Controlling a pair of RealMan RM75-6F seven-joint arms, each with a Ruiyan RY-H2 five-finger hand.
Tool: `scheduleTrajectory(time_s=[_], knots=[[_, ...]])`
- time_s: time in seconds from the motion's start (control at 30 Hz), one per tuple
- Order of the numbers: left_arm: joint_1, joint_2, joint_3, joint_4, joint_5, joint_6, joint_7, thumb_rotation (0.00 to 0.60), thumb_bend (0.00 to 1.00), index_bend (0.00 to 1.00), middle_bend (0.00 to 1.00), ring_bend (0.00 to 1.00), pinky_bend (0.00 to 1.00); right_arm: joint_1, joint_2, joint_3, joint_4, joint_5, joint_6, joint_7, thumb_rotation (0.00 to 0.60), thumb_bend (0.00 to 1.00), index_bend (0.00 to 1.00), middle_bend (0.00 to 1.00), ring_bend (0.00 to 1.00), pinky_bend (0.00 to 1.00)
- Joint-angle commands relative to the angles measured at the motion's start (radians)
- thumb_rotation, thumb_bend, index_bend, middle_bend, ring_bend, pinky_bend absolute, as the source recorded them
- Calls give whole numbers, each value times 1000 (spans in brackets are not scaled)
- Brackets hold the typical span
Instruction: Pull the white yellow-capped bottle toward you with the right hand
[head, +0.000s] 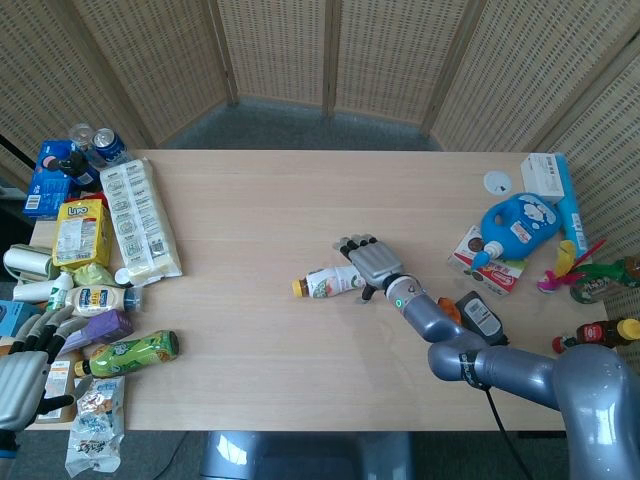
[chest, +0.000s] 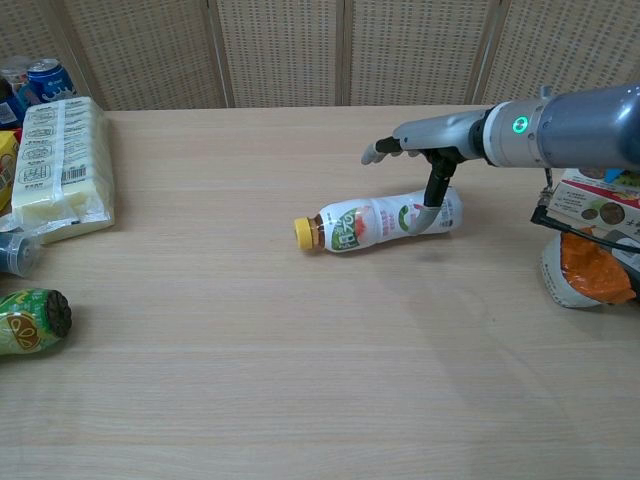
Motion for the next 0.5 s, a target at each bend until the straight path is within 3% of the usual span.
scheduleTrajectory(time_s=[0.03,0.5], knots=[[6,4,3,3,2,6,-8,600,312,194,93,0,0,-4,-16,-10,14,1,-2,-2,600,98,0,0,0,0],[18,15,5,4,15,24,-24,600,312,194,94,0,0,-85,-59,-26,34,-61,58,41,600,100,0,11,0,0]])
